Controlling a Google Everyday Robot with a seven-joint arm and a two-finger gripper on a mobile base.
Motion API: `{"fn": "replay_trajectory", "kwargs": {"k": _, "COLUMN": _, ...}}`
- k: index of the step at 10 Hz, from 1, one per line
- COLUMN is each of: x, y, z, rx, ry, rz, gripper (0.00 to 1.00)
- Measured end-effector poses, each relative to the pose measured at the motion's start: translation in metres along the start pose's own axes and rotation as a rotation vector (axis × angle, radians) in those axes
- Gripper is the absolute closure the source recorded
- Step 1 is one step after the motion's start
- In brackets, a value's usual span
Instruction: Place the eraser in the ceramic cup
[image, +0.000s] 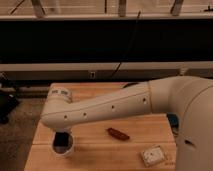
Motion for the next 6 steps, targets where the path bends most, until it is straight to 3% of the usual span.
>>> {"fn": "replay_trajectory", "kwargs": {"k": 6, "x": -0.0004, "y": 0.0093, "z": -0.0023, "rx": -0.007, "ry": 0.005, "rz": 0.018, "gripper": 0.2}}
